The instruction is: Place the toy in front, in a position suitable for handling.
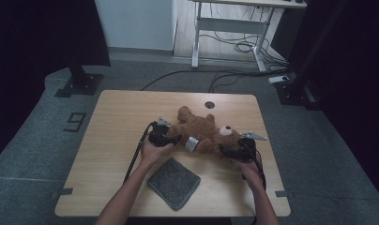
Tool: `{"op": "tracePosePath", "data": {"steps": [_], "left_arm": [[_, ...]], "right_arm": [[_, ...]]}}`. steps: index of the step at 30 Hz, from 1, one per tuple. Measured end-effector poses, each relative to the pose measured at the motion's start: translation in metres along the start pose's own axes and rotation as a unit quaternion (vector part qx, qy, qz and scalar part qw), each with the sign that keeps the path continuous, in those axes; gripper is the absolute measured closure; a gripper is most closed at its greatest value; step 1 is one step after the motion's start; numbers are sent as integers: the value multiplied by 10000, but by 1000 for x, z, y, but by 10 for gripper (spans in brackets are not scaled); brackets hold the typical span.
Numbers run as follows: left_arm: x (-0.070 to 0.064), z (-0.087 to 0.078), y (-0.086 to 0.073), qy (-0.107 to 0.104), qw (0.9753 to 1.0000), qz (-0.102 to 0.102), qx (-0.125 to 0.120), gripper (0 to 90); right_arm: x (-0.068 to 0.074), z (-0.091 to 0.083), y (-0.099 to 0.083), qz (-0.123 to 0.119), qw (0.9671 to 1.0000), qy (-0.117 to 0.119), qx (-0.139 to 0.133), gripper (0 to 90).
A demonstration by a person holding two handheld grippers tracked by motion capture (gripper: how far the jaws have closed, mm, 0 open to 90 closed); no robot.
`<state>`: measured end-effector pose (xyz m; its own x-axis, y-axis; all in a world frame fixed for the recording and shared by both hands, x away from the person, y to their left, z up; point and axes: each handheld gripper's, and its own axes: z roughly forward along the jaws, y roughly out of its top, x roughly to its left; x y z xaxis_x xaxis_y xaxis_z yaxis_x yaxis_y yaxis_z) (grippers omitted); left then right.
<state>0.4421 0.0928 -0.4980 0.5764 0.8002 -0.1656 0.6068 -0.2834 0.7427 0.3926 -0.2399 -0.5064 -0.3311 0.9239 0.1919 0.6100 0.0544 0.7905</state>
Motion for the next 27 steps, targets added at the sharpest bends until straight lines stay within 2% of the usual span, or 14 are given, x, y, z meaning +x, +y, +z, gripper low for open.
{"op": "tracePosePath", "data": {"steps": [3,4,6,8,11,12,14,15,17,18,19,20,24,27], "left_arm": [[-4,-4,1,13,10000,55,-27,594],[-6,-8,2,-8,9999,102,-79,616],[-8,-14,4,-34,9998,94,-172,643],[-8,-21,7,-91,9996,63,-265,659],[-11,-32,10,-109,9992,151,-364,674],[-11,-32,10,-109,9992,151,-364,676],[-12,-43,13,-100,9985,178,-501,682],[-11,-57,14,-120,9976,164,-658,683],[-11,-62,15,-131,9972,159,-716,683],[-10,-76,14,-114,9965,156,-819,683],[-10,-76,14,-114,9965,156,-819,682],[-9,-87,12,-76,9961,173,-863,682],[-6,-100,1,1,9958,117,-910,679],[-1,-100,-10,51,9963,25,-852,678]], "right_arm": [[0,0,-1,-53,10000,-42,73,230],[0,-1,-1,-76,9999,-79,78,312],[4,-3,-2,-226,9996,-152,47,403],[7,-3,-2,-337,9993,-182,-19,460],[10,-2,-2,-403,9987,-257,-194,511],[10,-2,-2,-403,9987,-257,-194,511],[17,0,2,-490,9977,-252,-390,528],[19,0,4,-524,9973,-209,-469,528],[21,0,6,-539,9969,-154,-553,528],[25,0,13,-575,9962,-4,-660,525],[27,1,16,-600,9958,65,-687,523],[29,2,20,-658,9952,145,-715,520],[36,9,28,-827,9935,371,-684,506],[39,18,29,-909,9931,479,-573,501]]}}
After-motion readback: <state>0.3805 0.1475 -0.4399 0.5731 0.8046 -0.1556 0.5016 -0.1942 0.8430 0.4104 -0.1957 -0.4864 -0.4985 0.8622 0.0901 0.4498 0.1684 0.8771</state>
